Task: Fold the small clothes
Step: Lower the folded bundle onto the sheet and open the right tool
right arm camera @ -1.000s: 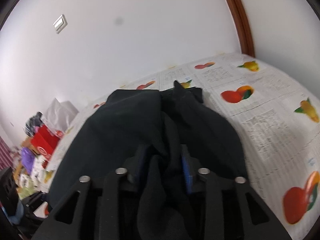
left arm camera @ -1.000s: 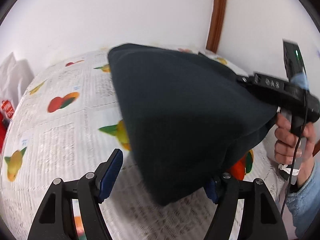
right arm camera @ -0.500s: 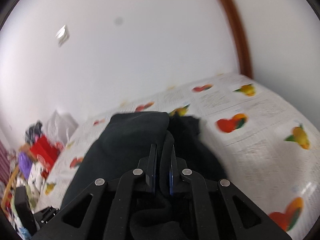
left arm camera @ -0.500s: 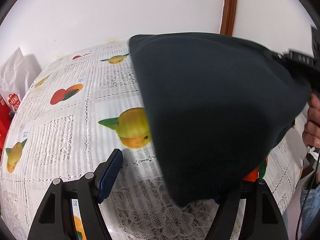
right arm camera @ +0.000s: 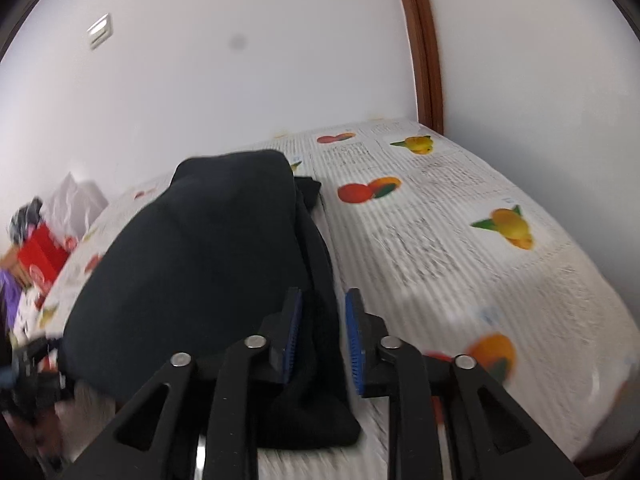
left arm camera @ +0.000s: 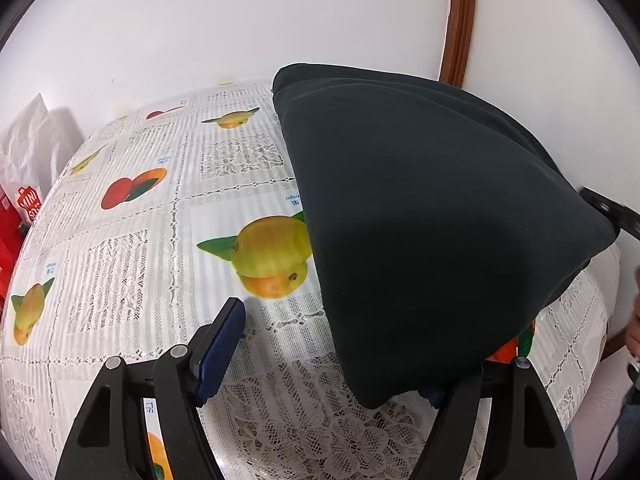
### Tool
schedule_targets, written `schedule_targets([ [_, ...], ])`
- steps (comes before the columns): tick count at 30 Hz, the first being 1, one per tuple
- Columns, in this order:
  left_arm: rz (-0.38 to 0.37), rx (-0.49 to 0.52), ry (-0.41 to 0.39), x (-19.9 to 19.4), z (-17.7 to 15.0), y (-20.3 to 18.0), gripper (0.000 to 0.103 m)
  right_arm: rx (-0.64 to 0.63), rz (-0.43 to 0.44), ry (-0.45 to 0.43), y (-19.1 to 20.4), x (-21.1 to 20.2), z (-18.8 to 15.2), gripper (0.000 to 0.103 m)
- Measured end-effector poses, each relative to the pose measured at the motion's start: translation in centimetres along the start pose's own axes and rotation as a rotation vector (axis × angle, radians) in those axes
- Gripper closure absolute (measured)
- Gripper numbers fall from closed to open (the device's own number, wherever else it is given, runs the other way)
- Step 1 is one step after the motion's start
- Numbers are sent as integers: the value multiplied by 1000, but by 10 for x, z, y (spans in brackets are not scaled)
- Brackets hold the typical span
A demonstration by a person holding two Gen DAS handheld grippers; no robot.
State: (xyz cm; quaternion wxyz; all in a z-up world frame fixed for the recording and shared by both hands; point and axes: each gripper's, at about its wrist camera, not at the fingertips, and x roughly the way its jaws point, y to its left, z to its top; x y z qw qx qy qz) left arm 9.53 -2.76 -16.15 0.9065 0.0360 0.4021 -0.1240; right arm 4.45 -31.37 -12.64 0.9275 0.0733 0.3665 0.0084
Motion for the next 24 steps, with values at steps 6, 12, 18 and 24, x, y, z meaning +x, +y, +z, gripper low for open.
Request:
schedule_targets([
  [6, -5, 0, -3, -9, -6, -1, 29, -33, 21, 10, -9, -43, -17, 58],
  [12, -56, 43, -44, -24, -15, -3, 31, -53, 48, 65, -1, -35, -36, 58],
  [18, -93, 0, -54, -37, -16, 5, 37, -46, 89, 80, -1, -39, -42, 58],
  [24, -115, 36, -69, -39, -19, -4, 53, -28, 117, 112, 2, -29, -49, 58],
])
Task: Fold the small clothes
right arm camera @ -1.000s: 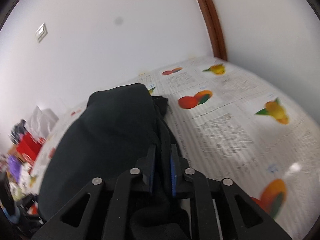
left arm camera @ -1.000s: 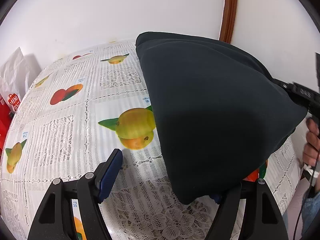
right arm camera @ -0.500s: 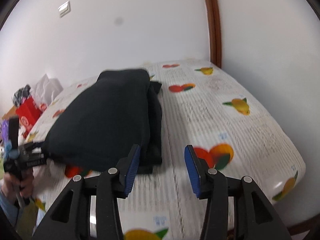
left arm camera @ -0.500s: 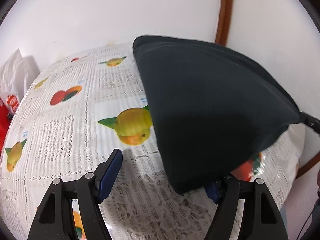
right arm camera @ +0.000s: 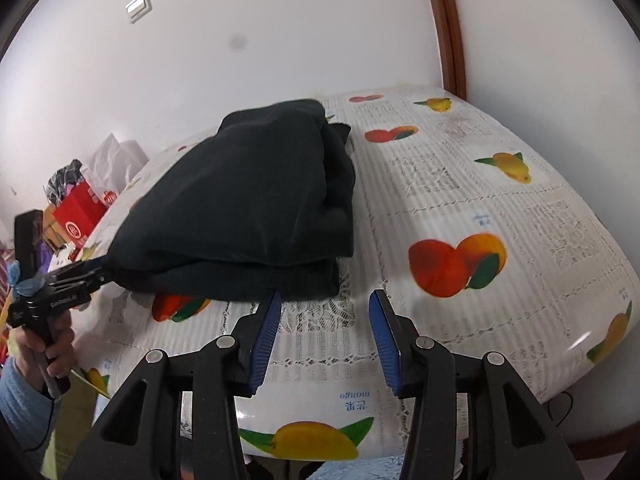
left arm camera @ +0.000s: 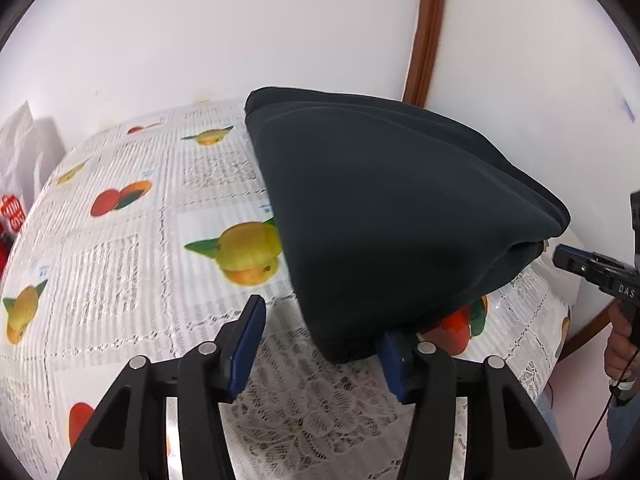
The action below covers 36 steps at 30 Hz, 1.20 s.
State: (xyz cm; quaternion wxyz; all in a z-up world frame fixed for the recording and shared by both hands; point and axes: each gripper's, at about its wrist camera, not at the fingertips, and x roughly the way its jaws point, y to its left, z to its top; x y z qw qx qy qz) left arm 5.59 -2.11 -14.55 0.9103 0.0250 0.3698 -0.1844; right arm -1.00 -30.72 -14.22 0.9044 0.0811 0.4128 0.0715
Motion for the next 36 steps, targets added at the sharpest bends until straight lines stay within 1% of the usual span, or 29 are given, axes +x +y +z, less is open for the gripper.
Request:
schedule_targets([
  [3, -2, 7, 2, 2, 4, -5, 59, 21, 6, -31, 5, 8, 7, 58],
  [4, -10, 1, 3, 1, 5, -5, 63, 41, -10, -22, 6, 19, 12, 58],
  [6, -12, -10, 0, 1, 7, -6, 64, 76, -39, 8, 4, 38, 20, 58],
  [7, -6, -14, -7, 1, 8, -5, 69, 86, -24, 16, 3, 46, 23, 60],
  [8, 5, -19, -14, 1, 8, -3, 74, 86, 4, 14, 4, 50, 24, 71],
  [9, 12, -26, -20, 0, 8, -1, 76, 76, 20, 13, 6, 52, 27, 80],
  [10, 17, -33, -24, 0, 9, 2, 83, 65, 14, 8, 8, 53, 28, 81],
  [11, 26, -44, -33, -2, 9, 6, 87, 47, 5, -3, 12, 54, 32, 86],
  [13, 32, -76, -44, -3, 11, 16, 89, 22, -2, -9, 16, 59, 42, 88],
  [16, 4, -136, -31, -1, 14, 36, 89, 43, 24, -1, 14, 72, 58, 90],
  [18, 18, -145, -15, 3, 14, 43, 89, 61, 36, 17, 13, 85, 69, 90],
  [21, 40, -147, 13, 9, 13, 46, 89, 8, 30, 6, 25, 99, 76, 90],
  [22, 36, -153, 20, 10, 11, 48, 89, -7, 23, 1, 27, 103, 77, 90],
  [23, 29, -162, 30, 10, 10, 49, 85, -4, 23, 4, 28, 106, 78, 90],
  [25, 23, -171, 44, 9, 8, 50, 83, 12, 28, 18, 25, 103, 79, 87],
  [27, 21, -155, 51, 5, 5, 51, 81, 6, 19, 26, 22, 93, 79, 85],
  [28, 30, -137, 51, 0, 3, 49, 76, -1, 15, 21, 20, 87, 78, 84],
  [29, 41, -122, 44, -5, 1, 47, 69, -18, 9, 7, 18, 75, 77, 82],
  [30, 50, -107, 32, -11, -1, 46, 66, -41, 0, -4, 16, 62, 76, 80],
  [32, 41, -81, -1, -25, -5, 45, 59, -71, -3, -28, 12, 41, 76, 78],
  [34, 20, -85, -43, -37, -6, 46, 53, -103, -25, -102, 12, 17, 78, 76],
  [36, 3, -100, -77, -46, 1, 46, 51, -125, 1, -122, 18, 7, 86, 68],
])
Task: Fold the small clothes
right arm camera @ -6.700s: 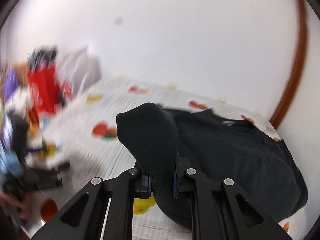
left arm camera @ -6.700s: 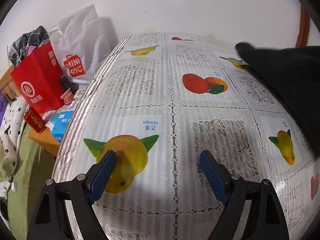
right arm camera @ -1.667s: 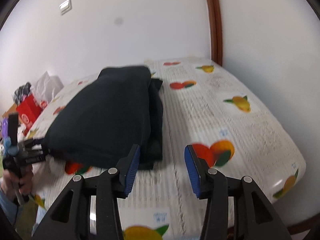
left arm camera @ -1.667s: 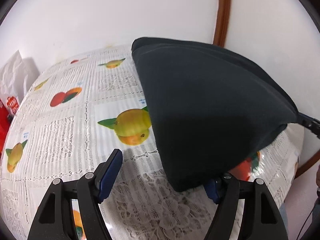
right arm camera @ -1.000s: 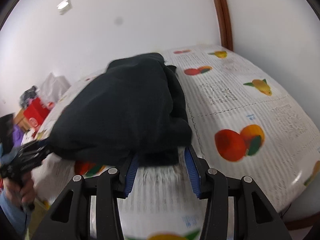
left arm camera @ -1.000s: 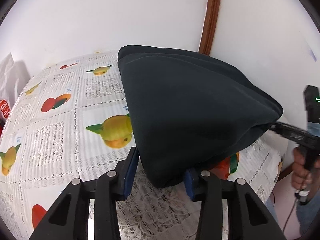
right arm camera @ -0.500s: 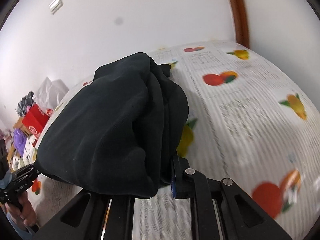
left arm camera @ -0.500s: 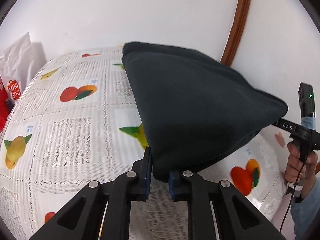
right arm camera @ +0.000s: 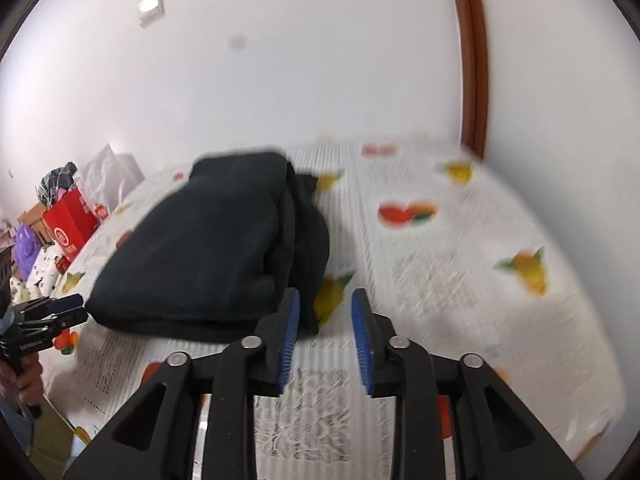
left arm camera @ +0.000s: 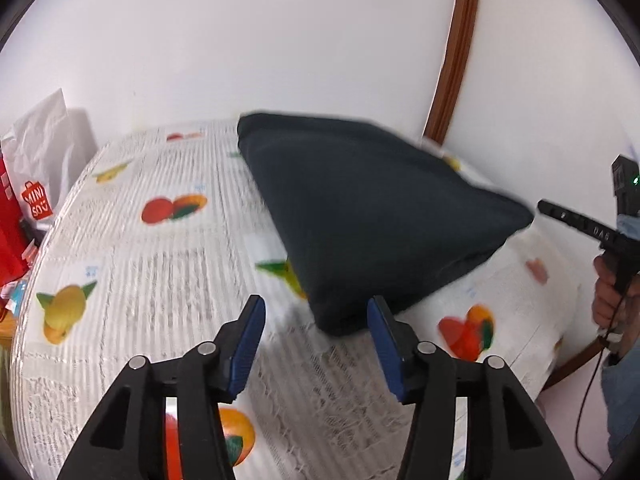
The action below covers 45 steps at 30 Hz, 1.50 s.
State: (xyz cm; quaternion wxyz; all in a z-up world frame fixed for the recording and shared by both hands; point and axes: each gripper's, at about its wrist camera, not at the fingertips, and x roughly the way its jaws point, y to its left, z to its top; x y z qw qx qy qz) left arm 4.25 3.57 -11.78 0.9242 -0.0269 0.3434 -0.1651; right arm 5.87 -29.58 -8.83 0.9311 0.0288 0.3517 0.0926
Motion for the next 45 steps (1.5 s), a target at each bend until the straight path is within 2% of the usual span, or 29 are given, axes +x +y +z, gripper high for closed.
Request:
schedule_targets([
  [2, -10, -9, -19, 1, 13, -3, 51, -2, 24, -3, 6, 5, 11, 67],
  [4, 16, -9, -26, 10, 24, -6, 49, -3, 33, 7, 14, 21, 20, 67],
  [6, 40, -16, 0, 25, 34, -6, 49, 3, 36, 22, 22, 40, 27, 67],
  [10, 54, 0, 99, 56, 40, -8, 49, 0, 13, 71, 33, 78, 34, 67],
  [14, 63, 15, 117, 66, 36, -11, 46, 11, -25, 117, 33, 104, 32, 73],
  [17, 69, 21, 126, 70, 36, -13, 44, 16, 7, 120, 34, 107, 33, 95],
  [18, 71, 28, 131, 71, 36, -13, 43, -3, 4, 94, 35, 104, 33, 97],
  [19, 70, 36, 132, 72, 36, -14, 42, -7, 13, 46, 33, 97, 34, 97],
  [21, 54, 46, 139, 72, 36, -15, 42, 81, 75, -14, 15, 86, 34, 97],
  [23, 46, 46, 146, 73, 35, -15, 42, 167, 99, 26, 1, 95, 28, 97],
  [25, 53, 61, 143, 73, 36, -16, 42, 140, 69, 90, 4, 108, 24, 96],
  [28, 69, 87, 120, 65, 37, -17, 42, 98, 31, 78, 9, 100, 28, 87],
  [32, 84, 91, 89, 60, 43, -13, 42, 33, 29, 51, 22, 94, 50, 86],
  [38, 40, 37, 112, 72, 49, -2, 42, 11, 0, 144, 30, 133, 58, 86],
  [39, 34, 34, 118, 73, 48, -1, 42, 19, -13, 171, 28, 141, 56, 90],
  [40, 32, 32, 122, 75, 47, 0, 41, 30, -4, 174, 25, 143, 55, 100],
  [43, 22, 33, 126, 75, 46, 1, 41, 106, 51, 67, 4, 123, 56, 101],
  [45, 20, 37, 127, 76, 46, 0, 42, 158, 79, 78, -5, 124, 54, 101],
])
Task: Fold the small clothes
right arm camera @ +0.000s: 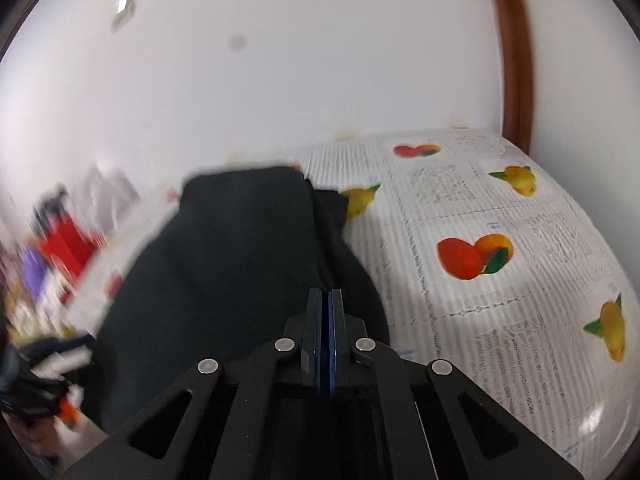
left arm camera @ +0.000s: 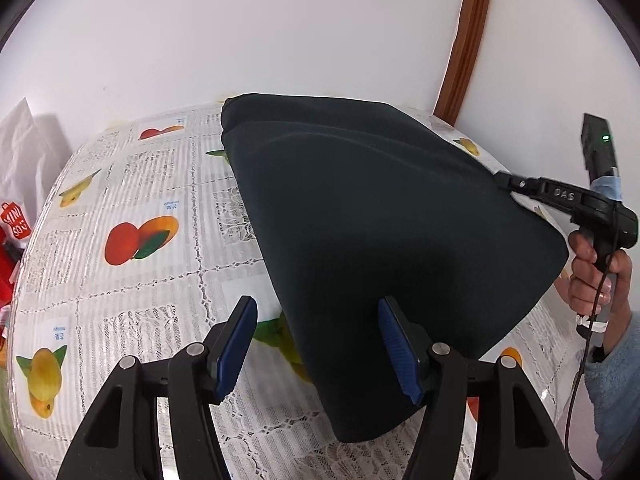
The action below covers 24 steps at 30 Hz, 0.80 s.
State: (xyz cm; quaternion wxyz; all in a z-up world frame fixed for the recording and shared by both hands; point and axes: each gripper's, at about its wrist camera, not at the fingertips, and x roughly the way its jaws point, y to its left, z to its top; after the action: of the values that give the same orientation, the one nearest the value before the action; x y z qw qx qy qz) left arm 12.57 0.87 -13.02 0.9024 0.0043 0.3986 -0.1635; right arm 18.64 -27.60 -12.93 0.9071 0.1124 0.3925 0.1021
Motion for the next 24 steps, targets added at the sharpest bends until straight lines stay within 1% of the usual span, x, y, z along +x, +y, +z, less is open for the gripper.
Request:
schedule_targets([
  [1, 5, 6, -1, 0, 0, -1, 42, 10, -19, 27, -1, 6, -2, 101],
  [2, 6, 9, -2, 0, 0, -1, 42, -24, -53, 47, 5, 11, -4, 101],
  [4, 7, 5, -7, -4, 0, 1, 42, -84, -88, 26, 15, 6, -5, 101],
  [5, 8, 2, -11, -7, 0, 3, 42, -91, -100, 26, 17, 3, -4, 101],
  [6, 11, 0, -16, -10, 0, 4, 42, -98, -143, 31, 19, -1, -1, 100],
  [7, 18, 0, -25, -13, 0, 7, 42, -103, -155, 33, 20, -5, 1, 98],
  [10, 34, -8, -32, -15, 6, 14, 42, -120, -113, 51, 26, -11, 19, 95],
  [11, 37, -15, -30, -14, 9, 16, 42, -129, -101, 56, 30, -10, 25, 88],
  [12, 38, -25, -27, -13, 13, 19, 42, -144, -96, 60, 36, -7, 33, 78],
  [14, 31, -43, -25, -10, 19, 24, 42, -165, -90, 79, 44, 5, 44, 65],
  [15, 30, -53, -18, -8, 22, 26, 42, -166, -104, 100, 47, 15, 50, 64],
  [16, 28, -60, -10, -6, 23, 28, 42, -161, -122, 107, 48, 22, 53, 64],
  [17, 19, -70, -2, -3, 25, 30, 42, -149, -142, 134, 48, 34, 58, 64],
  [20, 3, -84, 16, 8, 29, 35, 42, -119, -131, 210, 46, 62, 60, 66],
  [21, 5, -84, 19, 12, 30, 35, 42, -102, -132, 229, 43, 71, 60, 74],
  [23, 2, -88, 23, 16, 30, 36, 42, -87, -87, 242, 40, 79, 60, 100],
  [24, 0, -94, 21, 16, 29, 38, 42, -96, -40, 227, 40, 75, 60, 101],
])
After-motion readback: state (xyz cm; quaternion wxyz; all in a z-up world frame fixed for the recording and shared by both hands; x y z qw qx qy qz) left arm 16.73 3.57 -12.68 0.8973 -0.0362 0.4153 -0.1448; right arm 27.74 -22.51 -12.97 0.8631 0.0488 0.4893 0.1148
